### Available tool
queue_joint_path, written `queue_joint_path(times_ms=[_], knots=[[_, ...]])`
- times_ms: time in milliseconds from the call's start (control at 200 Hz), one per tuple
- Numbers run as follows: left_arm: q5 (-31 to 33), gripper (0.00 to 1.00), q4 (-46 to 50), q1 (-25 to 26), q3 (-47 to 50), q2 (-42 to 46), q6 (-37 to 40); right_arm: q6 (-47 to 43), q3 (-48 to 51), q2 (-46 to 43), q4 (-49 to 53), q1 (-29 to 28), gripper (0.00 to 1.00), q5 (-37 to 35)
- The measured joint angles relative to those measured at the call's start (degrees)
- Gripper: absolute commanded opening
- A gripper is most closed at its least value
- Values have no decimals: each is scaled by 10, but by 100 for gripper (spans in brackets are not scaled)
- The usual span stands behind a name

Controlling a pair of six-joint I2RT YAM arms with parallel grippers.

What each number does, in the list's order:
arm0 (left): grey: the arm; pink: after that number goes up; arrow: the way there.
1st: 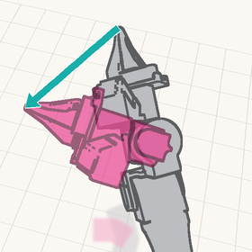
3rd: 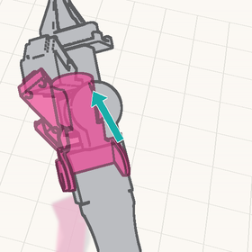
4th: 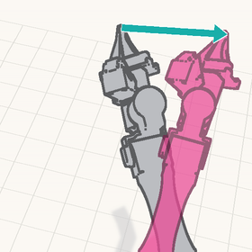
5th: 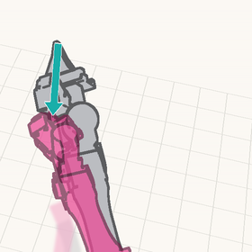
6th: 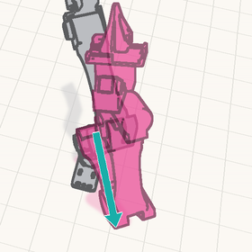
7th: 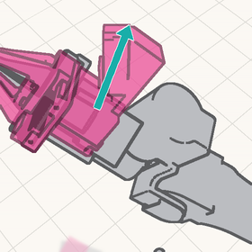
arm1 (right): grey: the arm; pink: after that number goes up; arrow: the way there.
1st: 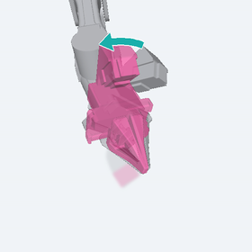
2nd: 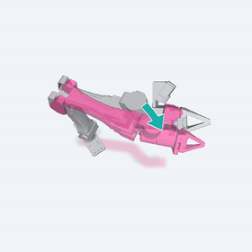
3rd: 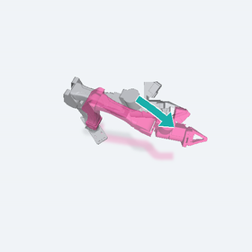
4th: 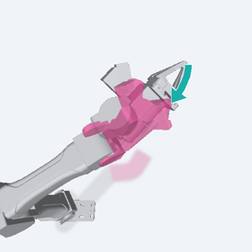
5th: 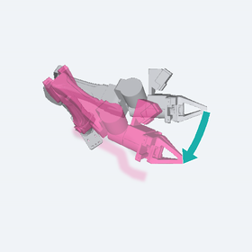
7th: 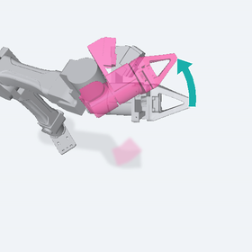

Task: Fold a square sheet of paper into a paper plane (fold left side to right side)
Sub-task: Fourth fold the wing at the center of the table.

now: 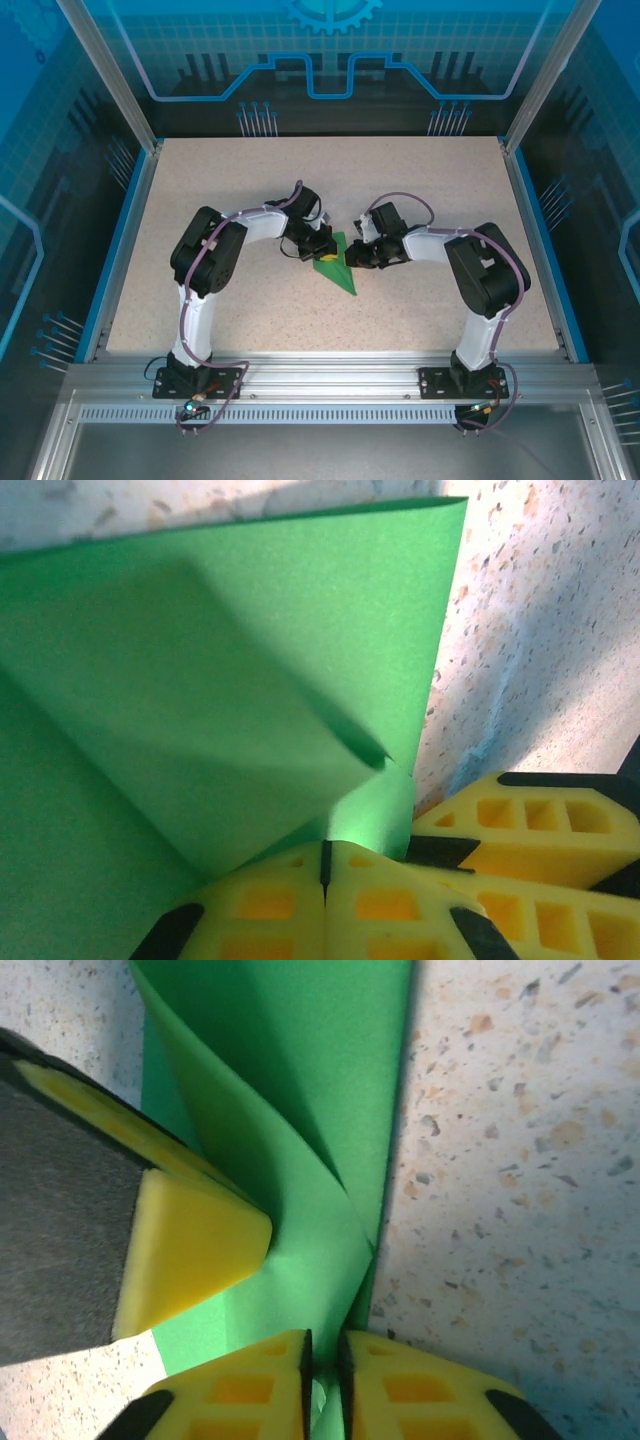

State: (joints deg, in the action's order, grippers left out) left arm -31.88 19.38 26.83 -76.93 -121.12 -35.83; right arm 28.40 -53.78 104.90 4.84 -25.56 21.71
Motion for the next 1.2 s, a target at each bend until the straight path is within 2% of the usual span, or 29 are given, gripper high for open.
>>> queue_joint_path(times_ms=[70, 155, 385, 535, 710, 1200], knots=[[-1, 0, -4, 0, 3, 1, 0, 0, 1, -15, 9, 2, 27, -3], [-1, 0, -5, 0, 3, 1, 0, 1, 1, -43, 18, 2, 28, -3], [-1, 0, -7, 0, 5, 2, 0, 0, 15, -106, 30, 1, 12, 42], [-1, 0, -8, 0, 6, 3, 0, 1, 31, -99, 39, -13, 11, 83], [-1, 0, -8, 0, 6, 3, 0, 1, 36, -63, 52, -28, 11, 97], [-1, 0, -9, 0, 6, 3, 0, -14, 36, -36, 98, -33, 11, 66]])
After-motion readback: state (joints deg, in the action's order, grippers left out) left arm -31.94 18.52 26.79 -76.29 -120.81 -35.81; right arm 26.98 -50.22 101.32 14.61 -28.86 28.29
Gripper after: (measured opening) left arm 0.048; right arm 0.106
